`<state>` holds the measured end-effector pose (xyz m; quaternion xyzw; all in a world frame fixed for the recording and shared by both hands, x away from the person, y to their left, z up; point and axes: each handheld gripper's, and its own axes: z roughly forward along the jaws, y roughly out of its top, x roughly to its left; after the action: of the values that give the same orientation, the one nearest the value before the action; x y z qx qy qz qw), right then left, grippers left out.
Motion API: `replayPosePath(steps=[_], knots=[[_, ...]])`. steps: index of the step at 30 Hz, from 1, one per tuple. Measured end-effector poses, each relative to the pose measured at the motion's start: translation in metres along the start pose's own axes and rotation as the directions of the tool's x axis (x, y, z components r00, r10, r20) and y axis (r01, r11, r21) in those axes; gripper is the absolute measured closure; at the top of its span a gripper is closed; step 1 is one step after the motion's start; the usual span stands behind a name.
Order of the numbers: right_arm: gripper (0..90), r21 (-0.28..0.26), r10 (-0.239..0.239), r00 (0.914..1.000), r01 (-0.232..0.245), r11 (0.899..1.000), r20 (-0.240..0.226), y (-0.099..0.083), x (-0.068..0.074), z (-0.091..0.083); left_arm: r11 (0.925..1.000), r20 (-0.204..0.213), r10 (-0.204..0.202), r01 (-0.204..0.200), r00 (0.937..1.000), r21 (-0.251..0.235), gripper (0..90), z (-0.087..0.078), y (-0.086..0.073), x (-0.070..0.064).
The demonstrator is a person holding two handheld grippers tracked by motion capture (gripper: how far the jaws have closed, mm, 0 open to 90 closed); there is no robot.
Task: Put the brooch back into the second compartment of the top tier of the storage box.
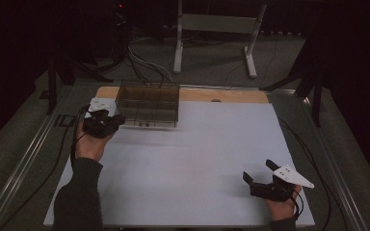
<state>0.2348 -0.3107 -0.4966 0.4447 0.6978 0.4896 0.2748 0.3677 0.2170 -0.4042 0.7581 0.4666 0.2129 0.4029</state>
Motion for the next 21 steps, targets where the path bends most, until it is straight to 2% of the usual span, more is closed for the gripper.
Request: replayPosePath(steps=[21], knots=[[0.2, 0.000, 0.000, 1.0000, 0.000, 1.000, 0.000, 0.000, 0.000, 0.000, 0.9999, 0.007, 0.004, -0.004, 1.0000, -0.009, 80.5, 0.008, 0.011, 0.001]])
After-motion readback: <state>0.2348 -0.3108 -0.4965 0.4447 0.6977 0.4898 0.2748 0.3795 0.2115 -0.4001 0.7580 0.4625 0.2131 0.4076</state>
